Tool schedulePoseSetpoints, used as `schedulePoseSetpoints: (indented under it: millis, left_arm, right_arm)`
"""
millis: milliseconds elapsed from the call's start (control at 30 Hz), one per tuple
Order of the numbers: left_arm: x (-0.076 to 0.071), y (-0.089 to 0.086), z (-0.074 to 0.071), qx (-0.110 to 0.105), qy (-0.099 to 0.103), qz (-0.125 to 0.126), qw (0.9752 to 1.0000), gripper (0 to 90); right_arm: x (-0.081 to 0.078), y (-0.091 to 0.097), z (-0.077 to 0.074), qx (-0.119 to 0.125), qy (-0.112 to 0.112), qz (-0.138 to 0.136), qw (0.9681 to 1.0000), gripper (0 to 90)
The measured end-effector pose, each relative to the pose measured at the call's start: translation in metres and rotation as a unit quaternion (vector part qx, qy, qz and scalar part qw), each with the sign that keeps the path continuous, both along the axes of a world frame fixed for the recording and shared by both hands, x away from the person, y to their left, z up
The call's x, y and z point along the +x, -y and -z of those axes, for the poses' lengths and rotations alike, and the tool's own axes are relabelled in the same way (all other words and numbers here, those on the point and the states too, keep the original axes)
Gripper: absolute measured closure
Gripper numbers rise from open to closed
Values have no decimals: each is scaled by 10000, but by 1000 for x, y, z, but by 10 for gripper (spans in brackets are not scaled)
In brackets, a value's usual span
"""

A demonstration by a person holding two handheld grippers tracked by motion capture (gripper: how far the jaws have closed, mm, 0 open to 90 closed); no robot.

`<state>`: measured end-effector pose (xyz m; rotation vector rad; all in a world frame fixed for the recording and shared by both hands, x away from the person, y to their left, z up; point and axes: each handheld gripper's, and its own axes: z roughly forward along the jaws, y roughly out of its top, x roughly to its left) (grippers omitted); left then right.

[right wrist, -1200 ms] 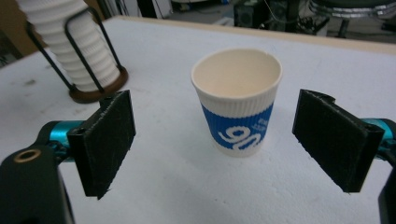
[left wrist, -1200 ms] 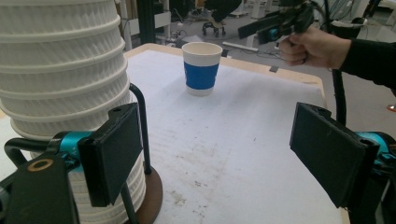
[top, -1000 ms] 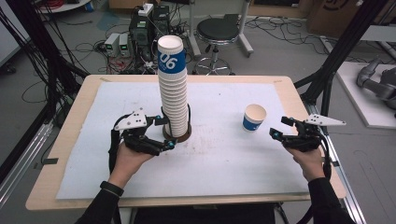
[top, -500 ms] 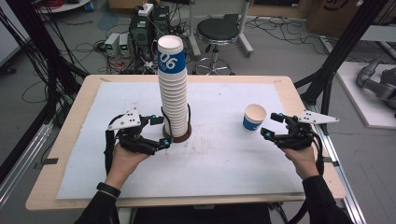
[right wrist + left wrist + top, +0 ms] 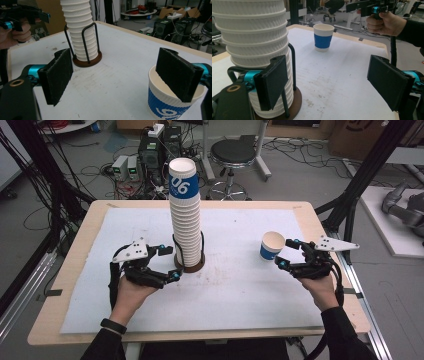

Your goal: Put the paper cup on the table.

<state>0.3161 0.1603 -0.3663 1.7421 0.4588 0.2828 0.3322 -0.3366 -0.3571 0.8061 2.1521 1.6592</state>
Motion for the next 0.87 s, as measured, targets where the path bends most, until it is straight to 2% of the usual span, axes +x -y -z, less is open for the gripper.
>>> schedulePoseSetpoints:
  millis: [433, 700, 867]
  left_arm:
    - [2, 0, -1, 9, 12, -34, 10000, 167]
    - [5, 5, -1, 24, 13, 3, 10000, 167]
    - [4, 2, -2, 1, 21, -15, 10000, 167]
  right_arm:
    - [1, -2, 1, -5, -3, -88, 10000, 148]
    - [-1, 5, 2, 15, 3, -11, 10000, 147]
    - [0, 4, 2, 25, -2, -59, 10000, 147]
